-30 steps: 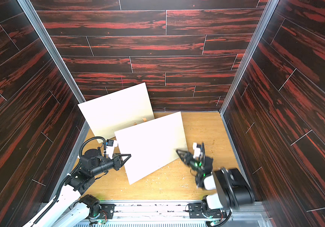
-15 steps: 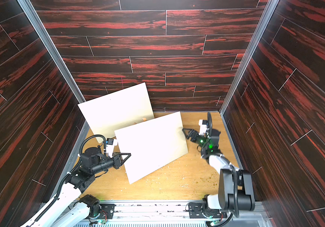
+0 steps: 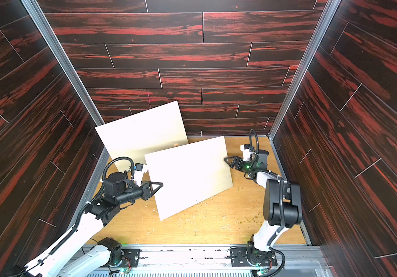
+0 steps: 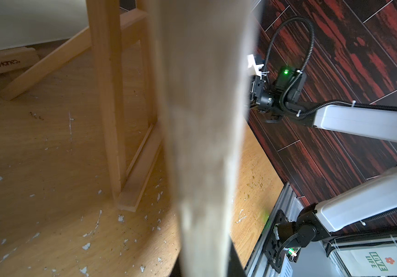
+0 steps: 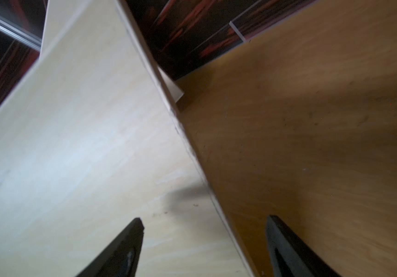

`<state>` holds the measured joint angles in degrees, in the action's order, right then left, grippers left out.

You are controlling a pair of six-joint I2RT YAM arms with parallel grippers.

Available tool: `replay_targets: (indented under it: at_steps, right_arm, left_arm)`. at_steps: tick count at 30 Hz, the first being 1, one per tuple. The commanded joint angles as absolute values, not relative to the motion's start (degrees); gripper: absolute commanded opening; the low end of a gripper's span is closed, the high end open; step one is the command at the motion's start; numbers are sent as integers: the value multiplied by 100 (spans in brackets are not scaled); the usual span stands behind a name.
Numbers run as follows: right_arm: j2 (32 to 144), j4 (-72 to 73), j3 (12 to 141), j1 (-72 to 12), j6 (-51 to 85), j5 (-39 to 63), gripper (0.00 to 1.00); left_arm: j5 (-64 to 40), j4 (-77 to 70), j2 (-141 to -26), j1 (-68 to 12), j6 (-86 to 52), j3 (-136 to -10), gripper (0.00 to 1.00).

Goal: Disassemble the easel
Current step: Place the drawing board at the center of the board.

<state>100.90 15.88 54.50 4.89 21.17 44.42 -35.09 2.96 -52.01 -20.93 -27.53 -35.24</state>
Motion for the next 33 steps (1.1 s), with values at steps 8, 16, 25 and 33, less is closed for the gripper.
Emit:
replay_targets:
  at_steps: [8, 16, 25, 33]
  right_arm:
    - [10499, 1535, 5496, 475, 1700, 5568, 83]
    - [10140, 1416, 5133, 386, 1548, 6157, 80]
    - [9387, 364, 4680, 29, 1068, 6047, 79]
    - [8543, -397, 3978, -296, 1238, 5568, 78]
  left_arm:
    - [-3671, 1171, -5569, -2041, -2179, -3374, 0]
    - [-3882, 1054, -5838, -1909, -2185, -3381, 0]
    - [-4048, 1319, -6012, -1823, -2090, -3428, 0]
    - [-4035, 1663, -6063, -1811, -2092, -3469, 0]
